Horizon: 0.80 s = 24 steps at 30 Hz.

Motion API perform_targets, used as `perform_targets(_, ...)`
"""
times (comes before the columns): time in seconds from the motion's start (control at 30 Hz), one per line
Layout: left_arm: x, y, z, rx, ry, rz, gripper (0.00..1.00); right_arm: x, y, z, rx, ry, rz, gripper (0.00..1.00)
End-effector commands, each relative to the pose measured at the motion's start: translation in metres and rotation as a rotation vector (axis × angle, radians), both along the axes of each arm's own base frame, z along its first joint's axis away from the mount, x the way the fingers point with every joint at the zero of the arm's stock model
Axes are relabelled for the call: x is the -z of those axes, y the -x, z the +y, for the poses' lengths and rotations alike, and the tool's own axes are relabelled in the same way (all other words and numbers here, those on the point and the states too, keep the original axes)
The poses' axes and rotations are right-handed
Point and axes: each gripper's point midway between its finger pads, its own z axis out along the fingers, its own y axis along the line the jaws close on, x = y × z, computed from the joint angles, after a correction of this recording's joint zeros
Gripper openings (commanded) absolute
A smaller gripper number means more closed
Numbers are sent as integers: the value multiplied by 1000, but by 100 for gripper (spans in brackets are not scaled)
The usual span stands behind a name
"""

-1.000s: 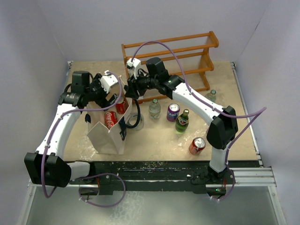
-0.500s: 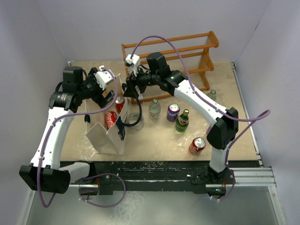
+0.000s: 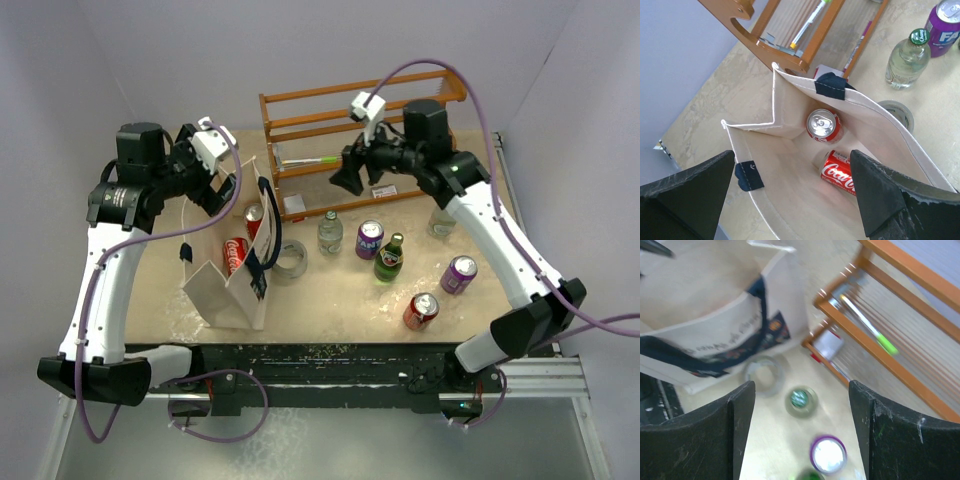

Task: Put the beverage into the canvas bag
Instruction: Place the drink in the canvas bag, then pick up the drink from the canvas bag.

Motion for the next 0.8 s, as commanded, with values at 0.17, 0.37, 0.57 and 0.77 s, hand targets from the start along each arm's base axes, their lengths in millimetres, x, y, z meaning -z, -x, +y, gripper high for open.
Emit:
perform_targets(0.17, -20, -20, 0, -6, 5, -43, 99, 52, -25, -79, 128, 225, -1, 78)
perform_targets(0.37, 6, -15, -14, 121, -10, 42, 99, 86, -27, -105, 96, 352, 68, 77)
perform_targets(0.57, 20, -3, -17, 208, -52, 52, 99, 105, -22, -114, 64, 432, 67, 77)
perform_targets(0.77, 34, 18, -15, 276, -113, 30, 99, 98, -32, -123, 139, 454, 26, 77)
